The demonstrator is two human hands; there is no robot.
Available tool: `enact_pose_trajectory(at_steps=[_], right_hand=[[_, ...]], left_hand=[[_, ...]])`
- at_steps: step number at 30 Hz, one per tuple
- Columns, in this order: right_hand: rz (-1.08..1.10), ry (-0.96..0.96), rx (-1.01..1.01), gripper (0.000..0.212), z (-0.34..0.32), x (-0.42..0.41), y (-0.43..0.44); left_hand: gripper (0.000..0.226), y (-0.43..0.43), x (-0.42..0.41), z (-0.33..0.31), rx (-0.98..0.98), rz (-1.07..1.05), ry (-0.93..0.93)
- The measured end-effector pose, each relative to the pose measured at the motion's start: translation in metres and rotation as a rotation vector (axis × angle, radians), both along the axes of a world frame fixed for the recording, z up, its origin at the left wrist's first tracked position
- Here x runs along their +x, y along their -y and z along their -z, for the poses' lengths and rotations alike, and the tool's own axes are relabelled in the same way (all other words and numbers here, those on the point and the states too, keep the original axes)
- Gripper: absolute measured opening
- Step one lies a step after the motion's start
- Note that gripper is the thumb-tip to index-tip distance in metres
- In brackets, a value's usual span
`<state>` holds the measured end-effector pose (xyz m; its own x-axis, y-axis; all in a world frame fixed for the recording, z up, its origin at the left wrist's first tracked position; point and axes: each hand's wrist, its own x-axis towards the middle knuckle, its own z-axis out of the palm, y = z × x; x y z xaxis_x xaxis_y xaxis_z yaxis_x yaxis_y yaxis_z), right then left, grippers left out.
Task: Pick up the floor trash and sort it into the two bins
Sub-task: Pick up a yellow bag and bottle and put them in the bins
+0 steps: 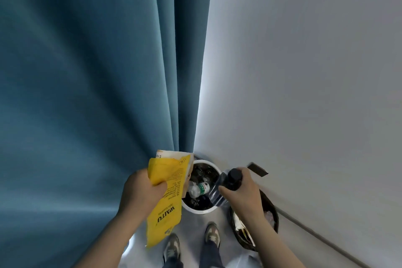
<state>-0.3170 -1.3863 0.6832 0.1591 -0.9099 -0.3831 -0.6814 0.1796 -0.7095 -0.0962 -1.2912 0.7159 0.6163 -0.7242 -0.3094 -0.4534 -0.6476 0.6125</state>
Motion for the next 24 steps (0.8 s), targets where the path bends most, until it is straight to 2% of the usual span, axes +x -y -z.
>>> enact_pose_trajectory(at_steps=[10,17,21,24], right_hand=[[-0.066,-0.137,0.122,0.048,0.136,0.003,0.048],[-0.123,-0.211,0.204,0.049,0.232,0.004,0.046],[-0.156,-0.215,0.252,0.070,0.269,0.003,0.036],[-0.154,-0.200,0.283,0.061,0.277,-0.001,0.025]], left_hand=[[0.041,0.045,-0.011,0.094,0.171,0.030,0.028],[0.030,0.069,-0.021,0.168,0.213,0.032,-0.016],[0.029,0.069,-0.024,0.201,0.235,0.056,-0.011],[0.023,0.064,-0.026,0.218,0.244,0.083,-0.015]])
